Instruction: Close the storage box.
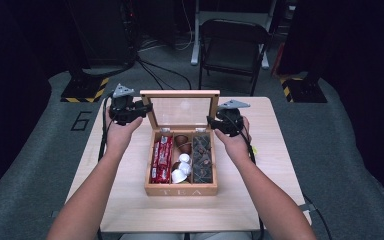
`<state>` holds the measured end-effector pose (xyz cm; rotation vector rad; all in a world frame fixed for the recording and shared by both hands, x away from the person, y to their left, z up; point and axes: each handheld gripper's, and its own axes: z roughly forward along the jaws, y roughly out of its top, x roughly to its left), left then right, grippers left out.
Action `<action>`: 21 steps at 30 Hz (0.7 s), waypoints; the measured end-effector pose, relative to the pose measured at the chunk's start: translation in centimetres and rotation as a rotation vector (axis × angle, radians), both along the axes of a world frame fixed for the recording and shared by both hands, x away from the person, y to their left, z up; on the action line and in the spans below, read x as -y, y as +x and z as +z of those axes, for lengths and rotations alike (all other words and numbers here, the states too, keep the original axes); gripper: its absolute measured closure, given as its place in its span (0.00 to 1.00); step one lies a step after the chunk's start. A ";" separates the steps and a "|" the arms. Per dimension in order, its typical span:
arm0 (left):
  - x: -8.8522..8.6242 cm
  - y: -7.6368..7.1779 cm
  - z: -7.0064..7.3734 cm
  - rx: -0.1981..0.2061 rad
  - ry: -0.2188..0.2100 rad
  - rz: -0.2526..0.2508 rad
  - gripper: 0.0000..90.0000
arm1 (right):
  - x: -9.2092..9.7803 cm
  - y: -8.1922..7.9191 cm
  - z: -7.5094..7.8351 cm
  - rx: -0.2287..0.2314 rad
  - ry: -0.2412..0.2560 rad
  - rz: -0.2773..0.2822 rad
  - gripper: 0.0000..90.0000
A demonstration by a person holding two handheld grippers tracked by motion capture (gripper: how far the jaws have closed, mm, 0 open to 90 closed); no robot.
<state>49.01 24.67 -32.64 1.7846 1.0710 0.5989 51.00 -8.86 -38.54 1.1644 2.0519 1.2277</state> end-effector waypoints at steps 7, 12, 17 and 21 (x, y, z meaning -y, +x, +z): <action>-0.2 -1.1 0.6 -0.002 0.010 -0.022 0.69 | 0.7 -0.8 0.9 0.002 0.020 0.012 0.63; -0.2 -2.1 1.0 0.006 0.017 -0.037 0.67 | 0.8 -1.9 1.3 -0.015 -0.001 0.034 0.62; -0.5 -3.0 0.9 0.005 0.008 -0.058 0.67 | 0.9 -2.9 2.0 0.010 -0.002 0.042 0.60; -0.5 -3.7 0.7 0.005 0.016 -0.066 0.66 | 1.0 -3.6 2.4 0.017 0.015 0.053 0.58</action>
